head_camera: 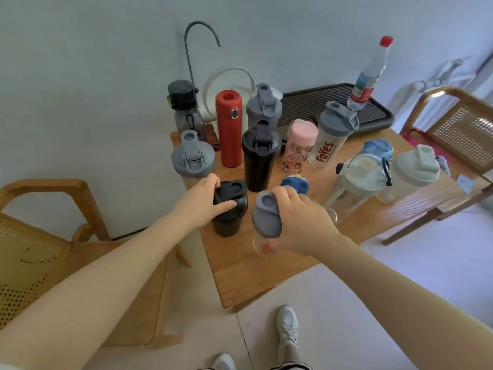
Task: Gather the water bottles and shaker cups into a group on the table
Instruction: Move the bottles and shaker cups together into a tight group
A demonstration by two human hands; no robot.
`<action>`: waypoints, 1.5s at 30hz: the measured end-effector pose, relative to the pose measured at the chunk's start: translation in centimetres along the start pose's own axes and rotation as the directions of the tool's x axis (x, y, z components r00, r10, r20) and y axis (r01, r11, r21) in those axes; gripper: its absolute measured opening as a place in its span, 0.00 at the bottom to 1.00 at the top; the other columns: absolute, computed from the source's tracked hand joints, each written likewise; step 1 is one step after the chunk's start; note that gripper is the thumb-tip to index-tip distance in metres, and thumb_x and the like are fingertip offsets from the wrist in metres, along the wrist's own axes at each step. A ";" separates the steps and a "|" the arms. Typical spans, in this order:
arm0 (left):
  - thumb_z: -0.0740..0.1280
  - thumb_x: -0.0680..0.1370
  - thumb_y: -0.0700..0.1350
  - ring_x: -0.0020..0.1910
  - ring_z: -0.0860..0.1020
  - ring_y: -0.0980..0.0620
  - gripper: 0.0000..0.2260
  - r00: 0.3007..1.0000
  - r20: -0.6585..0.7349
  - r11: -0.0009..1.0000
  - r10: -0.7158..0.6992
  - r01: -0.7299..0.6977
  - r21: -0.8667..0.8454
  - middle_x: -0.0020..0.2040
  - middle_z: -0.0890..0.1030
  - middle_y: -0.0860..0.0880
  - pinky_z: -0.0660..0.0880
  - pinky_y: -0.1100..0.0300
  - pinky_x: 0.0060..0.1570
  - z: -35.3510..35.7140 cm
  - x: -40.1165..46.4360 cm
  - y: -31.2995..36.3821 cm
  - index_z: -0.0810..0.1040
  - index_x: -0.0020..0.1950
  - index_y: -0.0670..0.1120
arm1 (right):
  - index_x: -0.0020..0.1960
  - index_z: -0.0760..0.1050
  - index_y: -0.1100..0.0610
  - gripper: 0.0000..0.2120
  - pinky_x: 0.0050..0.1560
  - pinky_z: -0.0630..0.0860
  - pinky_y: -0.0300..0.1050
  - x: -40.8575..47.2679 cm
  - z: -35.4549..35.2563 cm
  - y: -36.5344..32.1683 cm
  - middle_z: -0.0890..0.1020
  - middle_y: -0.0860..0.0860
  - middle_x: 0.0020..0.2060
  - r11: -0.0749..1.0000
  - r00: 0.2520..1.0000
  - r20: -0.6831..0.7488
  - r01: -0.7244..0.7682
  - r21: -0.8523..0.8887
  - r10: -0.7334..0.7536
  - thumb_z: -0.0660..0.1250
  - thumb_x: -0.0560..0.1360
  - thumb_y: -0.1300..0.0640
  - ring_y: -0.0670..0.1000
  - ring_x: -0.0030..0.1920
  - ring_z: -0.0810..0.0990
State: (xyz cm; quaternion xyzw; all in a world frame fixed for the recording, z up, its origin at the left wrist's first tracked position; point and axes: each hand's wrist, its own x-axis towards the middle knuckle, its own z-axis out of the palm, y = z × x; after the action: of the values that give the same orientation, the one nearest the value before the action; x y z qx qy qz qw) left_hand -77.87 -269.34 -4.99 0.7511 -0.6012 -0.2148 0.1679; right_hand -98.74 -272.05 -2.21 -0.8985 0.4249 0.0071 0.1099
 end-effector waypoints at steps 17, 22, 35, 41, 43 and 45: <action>0.59 0.76 0.59 0.36 0.75 0.49 0.17 0.955 -0.222 0.952 0.196 -0.131 0.275 0.36 0.74 0.50 0.66 0.62 0.28 -3.0 0.7 2.2 0.68 0.48 0.44 | 0.70 0.62 0.58 0.29 0.63 0.68 0.54 8.5 -6.1 2.3 0.67 0.57 0.69 0.985 0.988 -0.123 -0.070 0.155 0.090 0.62 0.75 0.43 0.59 0.67 0.67; 0.69 0.72 0.51 0.68 0.64 0.40 0.26 0.942 -0.298 0.967 0.155 -0.082 0.243 0.69 0.66 0.41 0.66 0.46 0.63 -5.5 4.2 0.5 0.67 0.66 0.44 | 0.73 0.54 0.55 0.39 0.58 0.74 0.57 15.8 -5.7 3.4 0.66 0.60 0.69 0.998 0.996 0.065 -0.056 0.008 0.055 0.65 0.71 0.38 0.63 0.64 0.72; 0.71 0.65 0.60 0.56 0.74 0.43 0.41 0.971 -0.029 0.945 -0.238 0.238 0.225 0.66 0.63 0.45 0.71 0.58 0.42 -4.9 7.9 0.8 0.53 0.72 0.54 | 0.70 0.51 0.46 0.44 0.47 0.77 0.52 18.2 -5.3 4.1 0.69 0.58 0.59 0.991 0.949 0.296 0.127 -0.041 -0.109 0.71 0.63 0.41 0.62 0.51 0.78; 0.68 0.66 0.65 0.57 0.73 0.48 0.43 0.981 0.070 0.949 -0.178 0.153 0.275 0.67 0.64 0.47 0.71 0.60 0.44 -4.7 7.2 2.1 0.49 0.73 0.55 | 0.71 0.53 0.51 0.47 0.44 0.74 0.50 17.1 -7.2 3.4 0.72 0.56 0.60 0.914 0.906 0.396 0.278 -0.296 -0.147 0.65 0.62 0.28 0.59 0.55 0.77; 0.65 0.69 0.65 0.63 0.69 0.49 0.40 0.986 0.009 0.972 -0.164 0.160 0.174 0.70 0.63 0.49 0.70 0.60 0.51 -5.9 7.3 2.2 0.48 0.74 0.55 | 0.69 0.59 0.52 0.44 0.45 0.73 0.50 18.0 -9.3 2.9 0.74 0.54 0.58 0.898 0.929 0.302 0.309 -0.312 -0.215 0.59 0.63 0.25 0.58 0.55 0.77; 0.63 0.74 0.59 0.67 0.66 0.50 0.33 0.978 -0.148 0.989 -0.144 0.141 -0.035 0.71 0.63 0.48 0.65 0.60 0.57 -7.5 7.9 1.7 0.53 0.74 0.53 | 0.67 0.65 0.52 0.37 0.45 0.73 0.49 19.9 -11.1 2.4 0.76 0.52 0.56 0.926 0.945 0.140 0.321 -0.198 -0.297 0.58 0.68 0.28 0.56 0.54 0.77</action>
State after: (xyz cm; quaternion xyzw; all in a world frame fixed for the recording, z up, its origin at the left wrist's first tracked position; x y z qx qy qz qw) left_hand -73.91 -277.49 1.32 0.8043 -0.5288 -0.1763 0.2060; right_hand -88.74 -290.93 6.01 -0.9591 0.2681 0.0844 0.0331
